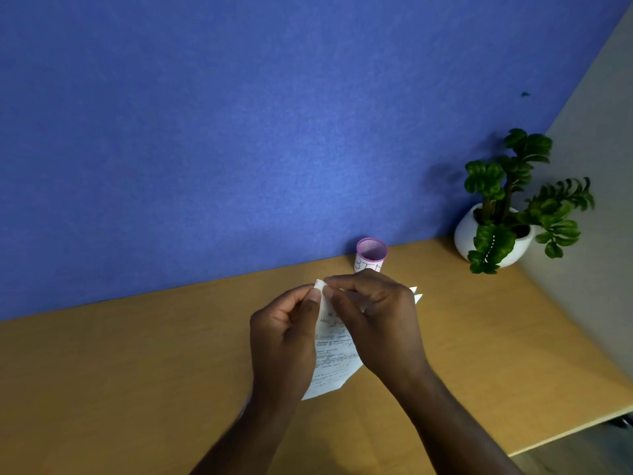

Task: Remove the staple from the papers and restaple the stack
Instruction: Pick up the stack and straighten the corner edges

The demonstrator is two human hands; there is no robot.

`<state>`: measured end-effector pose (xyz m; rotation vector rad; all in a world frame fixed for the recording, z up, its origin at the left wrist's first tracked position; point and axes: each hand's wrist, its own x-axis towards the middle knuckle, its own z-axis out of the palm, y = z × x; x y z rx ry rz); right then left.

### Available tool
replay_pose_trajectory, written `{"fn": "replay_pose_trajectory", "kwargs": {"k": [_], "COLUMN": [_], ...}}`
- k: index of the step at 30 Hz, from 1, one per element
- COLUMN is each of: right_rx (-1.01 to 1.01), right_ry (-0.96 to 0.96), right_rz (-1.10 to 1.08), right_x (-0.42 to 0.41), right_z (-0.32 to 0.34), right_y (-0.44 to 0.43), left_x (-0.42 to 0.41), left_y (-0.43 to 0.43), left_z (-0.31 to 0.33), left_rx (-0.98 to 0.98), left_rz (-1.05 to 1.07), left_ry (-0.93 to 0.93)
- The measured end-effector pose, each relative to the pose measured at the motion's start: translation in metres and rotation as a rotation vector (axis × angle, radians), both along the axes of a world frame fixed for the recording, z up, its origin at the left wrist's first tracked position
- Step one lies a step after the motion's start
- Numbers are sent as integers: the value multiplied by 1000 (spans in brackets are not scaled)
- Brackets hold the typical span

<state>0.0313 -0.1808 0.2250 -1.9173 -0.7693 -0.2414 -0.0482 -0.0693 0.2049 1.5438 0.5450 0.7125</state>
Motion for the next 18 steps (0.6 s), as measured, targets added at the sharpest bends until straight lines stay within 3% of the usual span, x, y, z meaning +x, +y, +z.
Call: {"fn": "replay_pose_trajectory", "kwargs": {"k": [4,9,13,15,18], "right_rx": [-24,83,106,105,-5], "right_ry": [31,185,276,238,104], "right_rz": [-17,-54,-26,-70,-319], "right_x": [1,8,12,25,68], "right_z": [-6,-12,-15,-22,-49], "right_y": [1,-4,-4,-14,-48], "left_x": [-1,-6,-6,-4,-4], "left_y": [0,7,6,10,24], "left_z": [-4,-16,-26,-30,-36], "left_rx": [40,74,170,259,330], "left_rz": [-36,-144,-107,-74,-28], "left_ry": [24,78,135,149,184]}}
